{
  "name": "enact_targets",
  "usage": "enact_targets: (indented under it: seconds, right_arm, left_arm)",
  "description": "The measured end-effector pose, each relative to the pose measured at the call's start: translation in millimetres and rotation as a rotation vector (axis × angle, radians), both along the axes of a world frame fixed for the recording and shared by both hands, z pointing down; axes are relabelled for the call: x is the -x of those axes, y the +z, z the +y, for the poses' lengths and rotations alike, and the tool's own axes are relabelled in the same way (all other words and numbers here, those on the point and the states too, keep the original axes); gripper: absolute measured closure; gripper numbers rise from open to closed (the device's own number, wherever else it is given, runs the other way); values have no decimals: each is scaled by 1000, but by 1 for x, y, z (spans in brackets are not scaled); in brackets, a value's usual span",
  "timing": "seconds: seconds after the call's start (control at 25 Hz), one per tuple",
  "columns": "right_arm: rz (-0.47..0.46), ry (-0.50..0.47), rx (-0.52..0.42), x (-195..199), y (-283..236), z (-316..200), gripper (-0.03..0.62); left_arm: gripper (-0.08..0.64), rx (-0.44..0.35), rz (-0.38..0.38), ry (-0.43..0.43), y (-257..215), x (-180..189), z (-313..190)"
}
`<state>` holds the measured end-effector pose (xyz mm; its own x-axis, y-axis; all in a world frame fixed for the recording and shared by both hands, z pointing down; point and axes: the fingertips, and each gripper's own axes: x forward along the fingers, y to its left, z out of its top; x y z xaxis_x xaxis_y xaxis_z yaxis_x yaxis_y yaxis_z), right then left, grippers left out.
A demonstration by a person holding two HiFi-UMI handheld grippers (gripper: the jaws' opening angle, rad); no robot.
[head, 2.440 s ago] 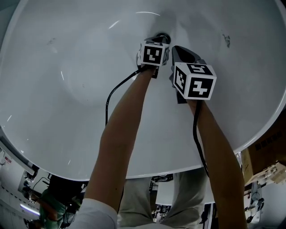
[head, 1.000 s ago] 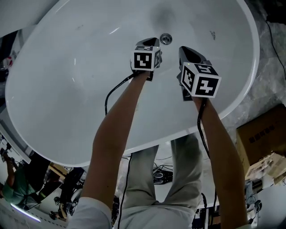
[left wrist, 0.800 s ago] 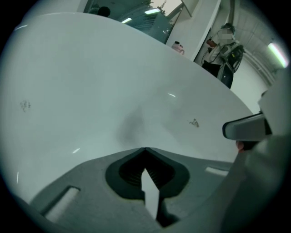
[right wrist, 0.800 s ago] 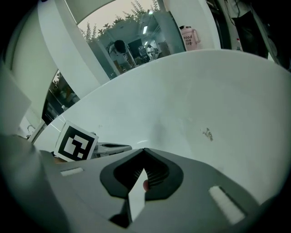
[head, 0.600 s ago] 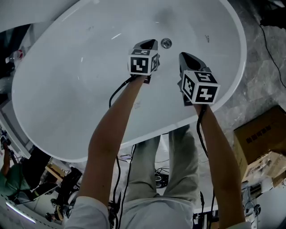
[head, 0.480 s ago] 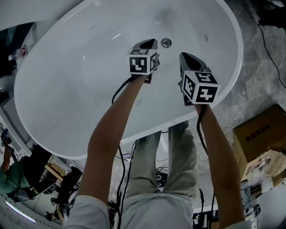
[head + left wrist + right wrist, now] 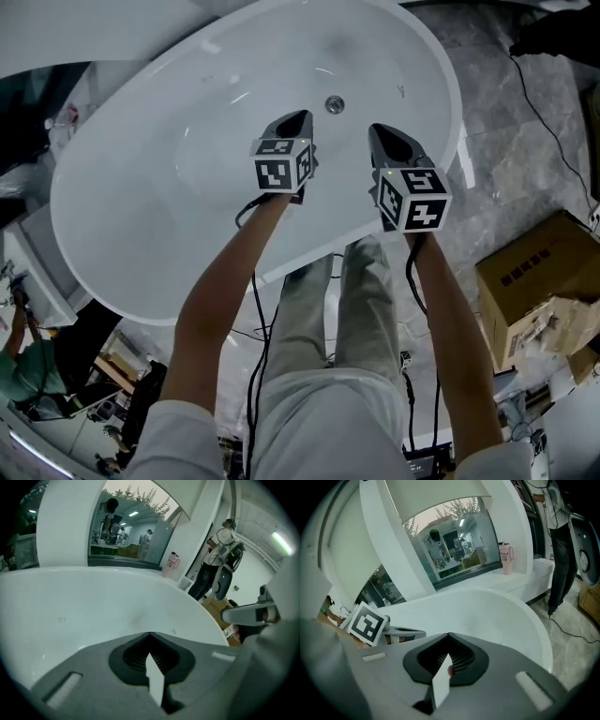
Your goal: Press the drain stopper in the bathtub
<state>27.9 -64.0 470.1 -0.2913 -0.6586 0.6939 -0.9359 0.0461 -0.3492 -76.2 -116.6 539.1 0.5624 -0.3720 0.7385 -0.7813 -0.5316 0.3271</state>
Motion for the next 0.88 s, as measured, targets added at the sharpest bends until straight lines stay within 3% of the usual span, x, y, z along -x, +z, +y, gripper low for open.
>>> enact_targets:
  seconds: [0.28,0.48,0.64,0.88]
  right_arm:
    - [-33,17,-23,-10,-77,27,586]
    - [-40,16,-64,-9,-130,40,586]
    - [-36,1,-111,-11,-176,43,586]
    - [-35,-25,-188,-5,-255,65,586]
  left_arm:
    - [560,-34,43,-10,-103,-9,30]
    - [560,-45,152,-39,-176,-21,48]
    - [560,-97,193,-4,-237,-36,64]
    - [560,-190,207,-13,-325,-25,77]
